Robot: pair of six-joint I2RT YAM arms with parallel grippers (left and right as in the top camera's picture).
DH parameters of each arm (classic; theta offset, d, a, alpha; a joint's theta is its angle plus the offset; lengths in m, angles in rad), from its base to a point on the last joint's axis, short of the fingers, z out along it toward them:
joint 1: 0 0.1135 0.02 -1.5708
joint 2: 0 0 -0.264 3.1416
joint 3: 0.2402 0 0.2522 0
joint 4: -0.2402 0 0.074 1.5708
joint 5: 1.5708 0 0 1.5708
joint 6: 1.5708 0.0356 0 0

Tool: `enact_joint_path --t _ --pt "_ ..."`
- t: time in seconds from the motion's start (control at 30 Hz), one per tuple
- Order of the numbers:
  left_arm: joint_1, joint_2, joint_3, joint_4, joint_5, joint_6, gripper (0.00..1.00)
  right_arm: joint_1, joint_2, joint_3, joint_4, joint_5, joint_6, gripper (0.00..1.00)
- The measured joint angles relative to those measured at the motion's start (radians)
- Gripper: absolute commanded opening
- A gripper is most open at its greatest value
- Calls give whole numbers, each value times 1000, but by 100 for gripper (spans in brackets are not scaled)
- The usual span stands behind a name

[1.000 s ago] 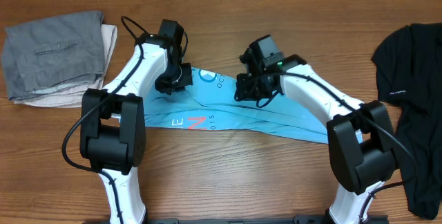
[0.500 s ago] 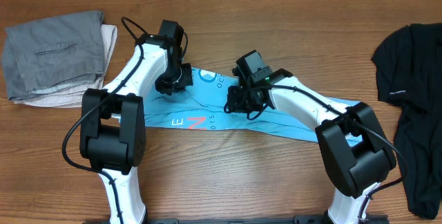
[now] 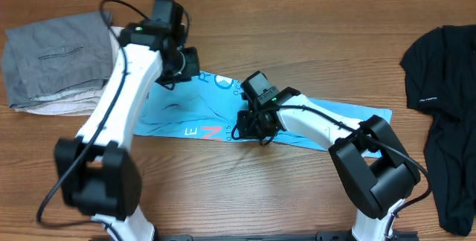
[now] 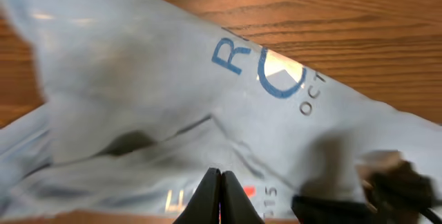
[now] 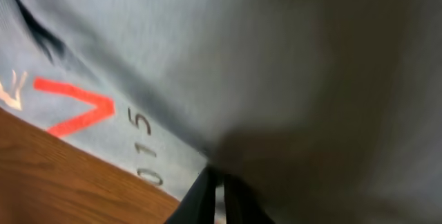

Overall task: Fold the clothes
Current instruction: 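Slide the right gripper rightward along the strip, smoothing it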

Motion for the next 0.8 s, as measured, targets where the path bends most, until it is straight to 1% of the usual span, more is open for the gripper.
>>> enact_joint_path --t 0.17,0.23,0.3,0.33,0.4,0.47,0.5,0.53,0.6,0.63,0.8 --pt "23 -87 3 -53 -37 -1 4 27 -9 0 -66 -3 -60 13" --pt "33 -101 3 -70 -64 -2 10 32 -18 0 -116 8 -92 12" --pt "48 -103 3 -84 -87 -9 28 32 -29 2 -157 30 -112 9" --pt "58 -103 3 -90 -95 -14 35 30 -35 7 -171 41 -119 8" --pt "78 -103 3 -98 -107 -26 42 18 -51 24 -189 62 -129 6" --pt "90 -103 3 -105 -113 -24 55 -4 -73 45 -211 84 -129 5" --pt "100 -103 3 -108 -121 -28 76 -21 -85 53 -220 93 -127 5" --pt "103 -103 3 -113 -124 -28 87 -42 -95 60 -235 101 -127 5" --pt "103 -103 3 -117 -127 -27 93 -94 -108 69 -259 123 -127 5" --pt "103 -103 3 -117 -129 -27 99 -118 -109 71 -267 137 -127 5" --pt "103 -103 3 -117 -130 -27 100 -211 -108 71 -271 198 -127 5"
